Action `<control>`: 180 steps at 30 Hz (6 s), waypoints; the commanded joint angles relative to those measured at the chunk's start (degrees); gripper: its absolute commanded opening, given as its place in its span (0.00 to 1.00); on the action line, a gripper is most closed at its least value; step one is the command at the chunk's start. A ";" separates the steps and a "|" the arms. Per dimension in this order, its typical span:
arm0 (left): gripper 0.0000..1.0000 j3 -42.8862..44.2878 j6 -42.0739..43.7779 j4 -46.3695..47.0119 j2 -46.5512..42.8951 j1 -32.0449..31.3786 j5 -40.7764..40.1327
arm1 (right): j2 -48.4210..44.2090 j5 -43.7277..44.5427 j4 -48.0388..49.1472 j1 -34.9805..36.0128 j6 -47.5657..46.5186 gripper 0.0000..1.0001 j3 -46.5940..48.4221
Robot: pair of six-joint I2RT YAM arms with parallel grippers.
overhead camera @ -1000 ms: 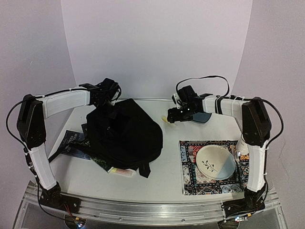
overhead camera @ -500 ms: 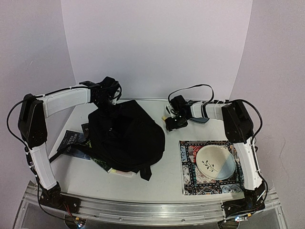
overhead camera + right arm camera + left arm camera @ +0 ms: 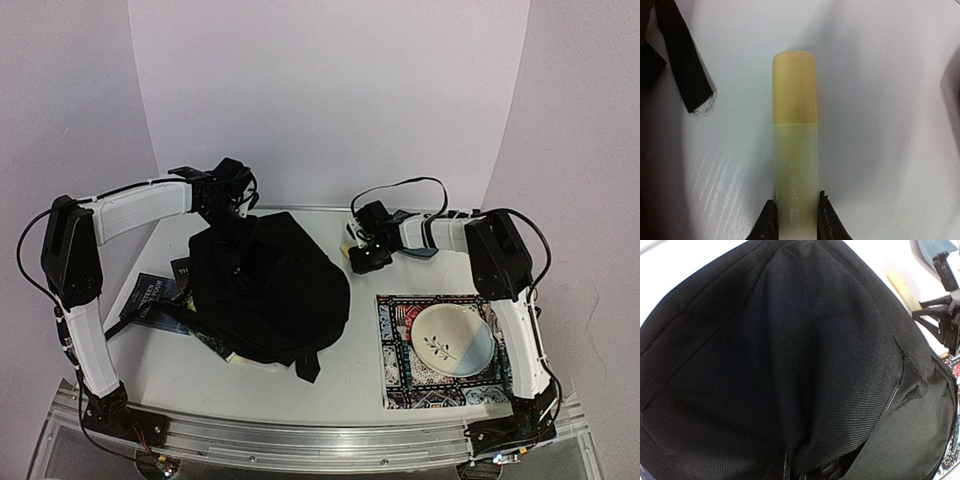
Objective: Pack the student bag
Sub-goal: Pick up the pen from the center of the board, then place the pen in the lower front pocket of the bag, then adjust the student bag with the book, then pick up the pen at the center of the board.
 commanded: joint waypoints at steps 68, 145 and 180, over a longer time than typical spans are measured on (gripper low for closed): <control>0.00 10.08 -0.25 0.78 5.31 -0.90 11.07 | -9.31 -10.17 17.54 17.66 43.43 0.59 0.03; 0.66 -28.66 18.57 -0.25 -12.97 -29.03 10.90 | -42.12 16.74 -4.13 25.69 12.00 0.83 -31.77; 0.67 -21.77 21.90 0.22 2.06 -25.62 -10.53 | -43.24 16.79 -2.07 25.47 12.77 0.83 -33.19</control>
